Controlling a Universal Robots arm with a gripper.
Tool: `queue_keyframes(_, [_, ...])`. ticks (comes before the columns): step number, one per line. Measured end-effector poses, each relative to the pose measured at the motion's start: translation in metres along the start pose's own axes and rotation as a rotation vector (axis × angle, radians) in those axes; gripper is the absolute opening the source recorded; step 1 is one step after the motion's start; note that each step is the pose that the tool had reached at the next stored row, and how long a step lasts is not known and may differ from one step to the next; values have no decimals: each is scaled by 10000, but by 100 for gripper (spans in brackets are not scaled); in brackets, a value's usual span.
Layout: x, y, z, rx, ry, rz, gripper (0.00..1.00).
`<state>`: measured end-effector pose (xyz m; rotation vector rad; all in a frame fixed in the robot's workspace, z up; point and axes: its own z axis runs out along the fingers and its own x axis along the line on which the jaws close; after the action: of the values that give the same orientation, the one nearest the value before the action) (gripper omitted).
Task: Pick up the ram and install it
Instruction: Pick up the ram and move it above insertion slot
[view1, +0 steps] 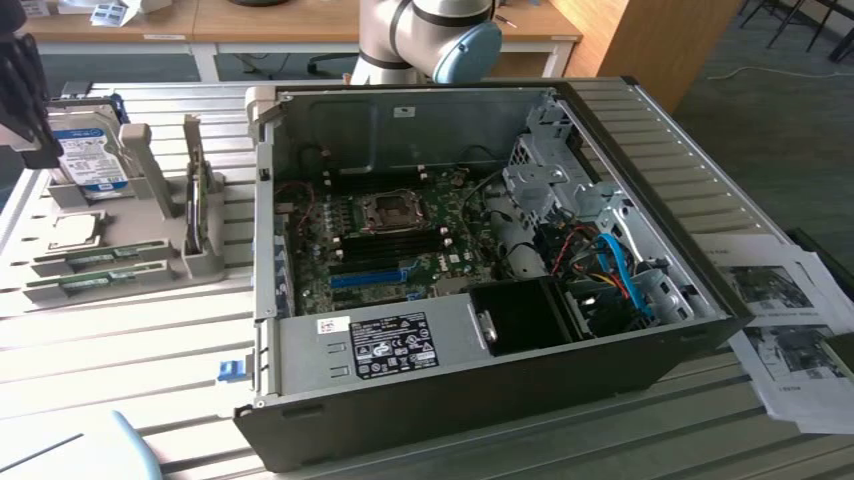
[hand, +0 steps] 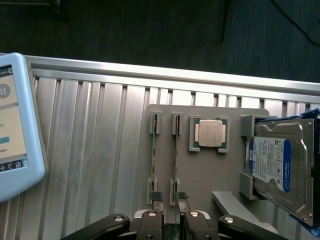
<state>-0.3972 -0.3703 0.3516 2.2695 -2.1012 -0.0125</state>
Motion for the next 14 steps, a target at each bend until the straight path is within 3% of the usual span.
queue_keyframes(14, [-3,-4,102,-2,1,0,23])
